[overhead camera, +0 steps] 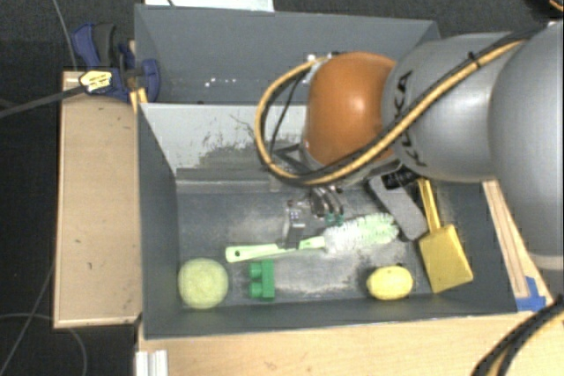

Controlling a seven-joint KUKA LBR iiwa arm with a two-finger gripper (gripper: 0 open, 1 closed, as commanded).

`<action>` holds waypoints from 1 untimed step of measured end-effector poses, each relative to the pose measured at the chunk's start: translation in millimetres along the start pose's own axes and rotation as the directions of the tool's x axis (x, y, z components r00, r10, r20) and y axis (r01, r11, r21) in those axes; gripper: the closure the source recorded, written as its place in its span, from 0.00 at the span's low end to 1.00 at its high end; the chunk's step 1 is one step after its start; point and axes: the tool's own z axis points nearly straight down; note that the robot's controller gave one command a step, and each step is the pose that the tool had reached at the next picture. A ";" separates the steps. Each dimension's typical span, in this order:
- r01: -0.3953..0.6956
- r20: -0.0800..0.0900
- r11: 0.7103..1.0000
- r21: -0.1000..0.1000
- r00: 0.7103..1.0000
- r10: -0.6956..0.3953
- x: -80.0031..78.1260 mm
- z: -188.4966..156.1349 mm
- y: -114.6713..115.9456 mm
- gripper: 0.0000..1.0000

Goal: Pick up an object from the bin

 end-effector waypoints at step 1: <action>0.001 0.000 1.000 0.000 1.000 -0.001 0.1 0.1 -0.1 0.00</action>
Offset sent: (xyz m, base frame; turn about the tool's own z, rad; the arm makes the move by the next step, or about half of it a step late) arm -0.0528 -0.0645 -0.0676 -0.1460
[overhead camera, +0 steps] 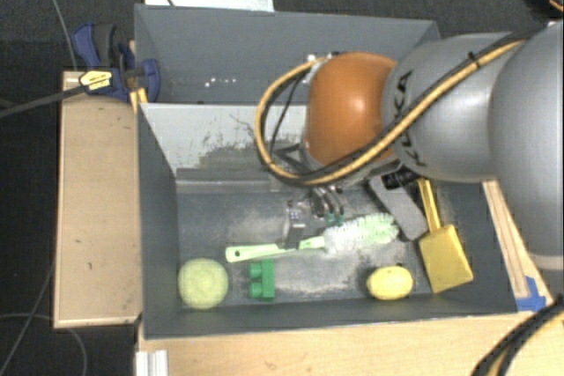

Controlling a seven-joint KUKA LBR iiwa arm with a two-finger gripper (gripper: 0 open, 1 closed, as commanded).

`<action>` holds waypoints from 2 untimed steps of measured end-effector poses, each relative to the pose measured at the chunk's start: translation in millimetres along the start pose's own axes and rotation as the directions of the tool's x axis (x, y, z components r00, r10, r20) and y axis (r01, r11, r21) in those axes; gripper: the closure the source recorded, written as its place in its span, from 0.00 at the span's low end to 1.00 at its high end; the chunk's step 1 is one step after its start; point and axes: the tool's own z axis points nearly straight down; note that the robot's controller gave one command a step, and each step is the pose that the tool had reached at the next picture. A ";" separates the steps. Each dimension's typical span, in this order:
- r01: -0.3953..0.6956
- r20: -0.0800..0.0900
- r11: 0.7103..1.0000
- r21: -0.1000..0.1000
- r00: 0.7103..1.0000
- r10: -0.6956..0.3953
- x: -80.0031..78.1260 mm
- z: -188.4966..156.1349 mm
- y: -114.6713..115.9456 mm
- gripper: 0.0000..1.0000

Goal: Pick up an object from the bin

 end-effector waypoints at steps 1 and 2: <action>0.065 0.010 0.998 -0.003 0.998 -0.065 14.0 17.8 -15.9 0.00; 0.251 0.013 0.968 0.002 0.968 -0.251 -31.6 77.2 -69.3 0.00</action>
Offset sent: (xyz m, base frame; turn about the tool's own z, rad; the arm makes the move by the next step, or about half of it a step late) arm 0.0290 -0.0660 -0.0755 -0.2578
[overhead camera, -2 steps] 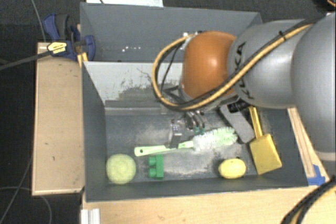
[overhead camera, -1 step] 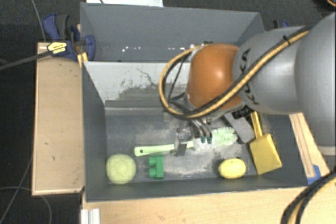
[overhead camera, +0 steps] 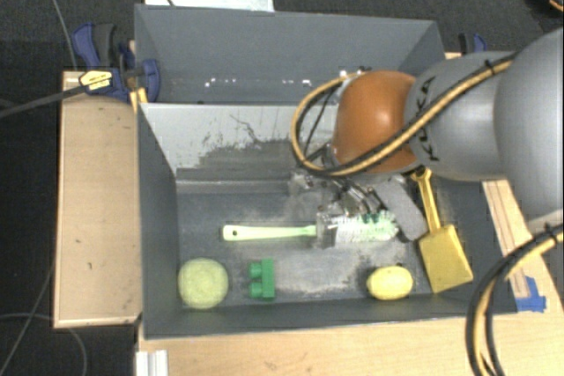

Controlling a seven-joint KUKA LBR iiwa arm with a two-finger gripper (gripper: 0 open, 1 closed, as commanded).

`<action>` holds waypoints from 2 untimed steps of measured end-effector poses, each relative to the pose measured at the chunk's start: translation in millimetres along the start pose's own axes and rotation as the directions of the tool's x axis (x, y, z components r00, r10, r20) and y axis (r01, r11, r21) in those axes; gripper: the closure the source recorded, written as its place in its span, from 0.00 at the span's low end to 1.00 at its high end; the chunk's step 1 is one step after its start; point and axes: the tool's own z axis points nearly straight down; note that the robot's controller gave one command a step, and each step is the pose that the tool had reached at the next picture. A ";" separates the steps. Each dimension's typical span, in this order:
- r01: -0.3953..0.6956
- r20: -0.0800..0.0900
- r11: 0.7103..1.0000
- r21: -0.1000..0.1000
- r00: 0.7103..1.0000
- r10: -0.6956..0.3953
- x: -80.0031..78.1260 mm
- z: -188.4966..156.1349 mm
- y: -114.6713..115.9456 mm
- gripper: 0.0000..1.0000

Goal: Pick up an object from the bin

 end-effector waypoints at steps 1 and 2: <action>-0.021 -0.010 1.000 -0.003 1.000 0.021 12.7 -13.2 6.5 0.00; 0.049 0.002 0.999 -0.002 0.999 -0.049 6.1 -26.3 5.2 0.00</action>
Offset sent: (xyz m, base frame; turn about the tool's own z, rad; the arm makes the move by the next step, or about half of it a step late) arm 0.0106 0.0025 0.0017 -0.1331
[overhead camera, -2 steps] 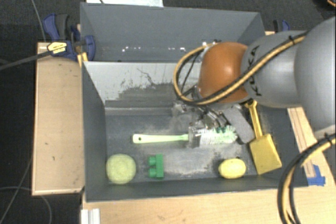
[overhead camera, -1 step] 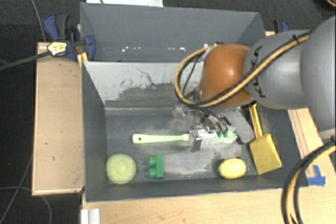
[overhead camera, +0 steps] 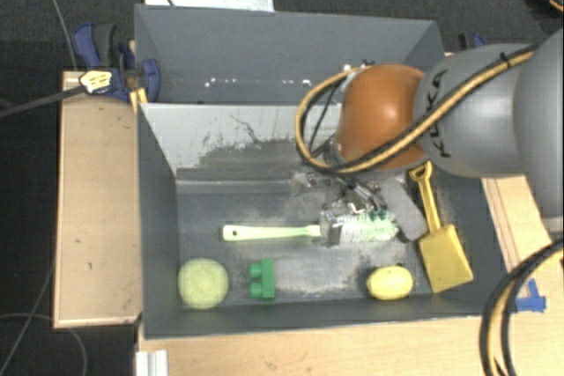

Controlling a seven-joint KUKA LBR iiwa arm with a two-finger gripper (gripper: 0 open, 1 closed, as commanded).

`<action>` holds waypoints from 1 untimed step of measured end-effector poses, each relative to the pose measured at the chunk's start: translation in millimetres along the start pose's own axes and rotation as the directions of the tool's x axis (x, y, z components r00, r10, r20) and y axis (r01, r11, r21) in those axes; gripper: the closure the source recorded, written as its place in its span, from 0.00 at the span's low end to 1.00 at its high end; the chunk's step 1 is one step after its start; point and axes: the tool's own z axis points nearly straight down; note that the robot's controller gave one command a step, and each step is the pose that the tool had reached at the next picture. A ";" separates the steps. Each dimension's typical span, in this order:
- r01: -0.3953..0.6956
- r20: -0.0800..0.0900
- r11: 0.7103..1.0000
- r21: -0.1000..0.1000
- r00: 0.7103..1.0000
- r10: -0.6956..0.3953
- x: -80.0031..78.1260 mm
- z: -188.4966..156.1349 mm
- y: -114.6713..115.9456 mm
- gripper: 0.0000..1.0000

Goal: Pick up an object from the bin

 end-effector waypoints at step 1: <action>-0.069 -0.008 0.998 -0.002 0.998 0.069 21.0 -3.3 -9.7 0.00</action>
Offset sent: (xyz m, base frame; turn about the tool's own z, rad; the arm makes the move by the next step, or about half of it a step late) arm -0.0248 -0.0135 -0.0066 0.5189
